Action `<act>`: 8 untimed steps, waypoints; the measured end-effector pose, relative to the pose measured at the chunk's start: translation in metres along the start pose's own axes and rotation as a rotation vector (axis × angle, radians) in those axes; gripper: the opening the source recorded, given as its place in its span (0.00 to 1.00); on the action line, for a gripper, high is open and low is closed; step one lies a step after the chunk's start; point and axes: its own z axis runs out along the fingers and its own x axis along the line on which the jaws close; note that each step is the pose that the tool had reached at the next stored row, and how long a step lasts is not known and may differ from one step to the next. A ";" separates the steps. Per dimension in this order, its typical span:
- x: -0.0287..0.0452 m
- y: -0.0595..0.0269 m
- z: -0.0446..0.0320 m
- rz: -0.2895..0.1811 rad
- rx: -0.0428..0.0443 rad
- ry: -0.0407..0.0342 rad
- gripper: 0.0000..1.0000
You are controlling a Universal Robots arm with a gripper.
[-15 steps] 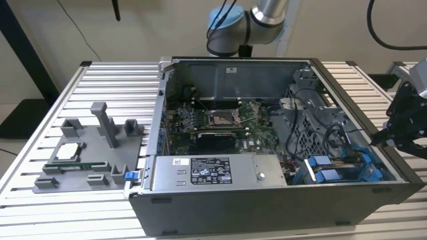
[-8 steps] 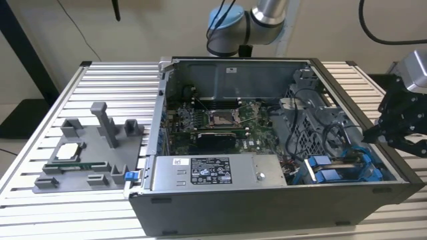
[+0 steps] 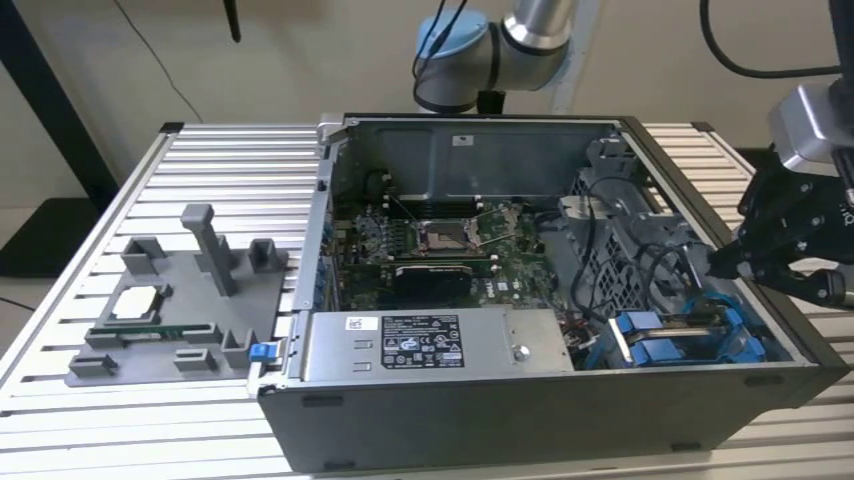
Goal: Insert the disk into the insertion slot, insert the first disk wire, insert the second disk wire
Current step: 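Insert the second disk wire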
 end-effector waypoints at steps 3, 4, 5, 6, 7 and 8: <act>0.0002 0.0089 0.0003 0.000 0.0036 -0.0024 0.00; 0.0003 0.0120 0.0005 0.000 0.0049 -0.0030 0.00; 0.0003 0.0149 0.0007 0.000 0.0060 -0.0035 0.00; 0.0004 0.0182 0.0011 0.000 0.0071 -0.0040 0.00; 0.0004 0.0214 0.0014 0.000 0.0082 -0.0043 0.00; 0.0005 0.0250 0.0018 0.000 0.0090 -0.0047 0.00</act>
